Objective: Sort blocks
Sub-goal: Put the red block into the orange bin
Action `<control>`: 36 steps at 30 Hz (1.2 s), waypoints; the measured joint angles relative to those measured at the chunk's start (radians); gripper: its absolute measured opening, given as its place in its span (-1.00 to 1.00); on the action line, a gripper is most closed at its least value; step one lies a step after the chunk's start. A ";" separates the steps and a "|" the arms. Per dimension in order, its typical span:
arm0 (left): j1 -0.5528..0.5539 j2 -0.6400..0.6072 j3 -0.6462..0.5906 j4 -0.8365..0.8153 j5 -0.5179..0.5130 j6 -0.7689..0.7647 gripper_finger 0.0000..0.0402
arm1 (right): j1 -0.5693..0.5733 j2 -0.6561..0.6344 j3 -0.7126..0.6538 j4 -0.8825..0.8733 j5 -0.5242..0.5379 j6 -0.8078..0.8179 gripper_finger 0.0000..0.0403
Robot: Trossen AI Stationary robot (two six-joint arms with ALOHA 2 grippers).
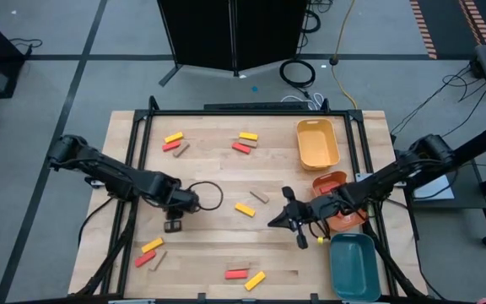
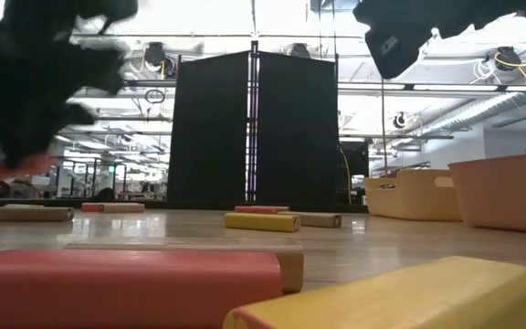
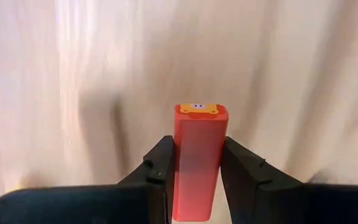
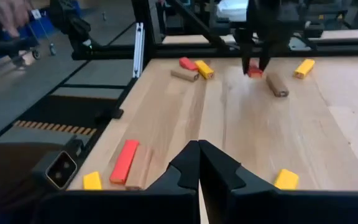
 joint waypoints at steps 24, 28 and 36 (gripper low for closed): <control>0.337 0.673 0.091 2.031 -0.087 0.137 -0.56 | 0.037 -0.081 0.000 0.136 0.034 -0.142 -1.00; 0.339 0.848 0.280 2.064 -0.024 0.080 -0.56 | 0.127 -0.189 0.000 0.048 0.346 -0.147 -1.00; 0.312 1.039 0.685 1.849 0.056 0.086 -0.56 | 0.267 -0.494 0.000 -0.612 0.667 0.296 -1.00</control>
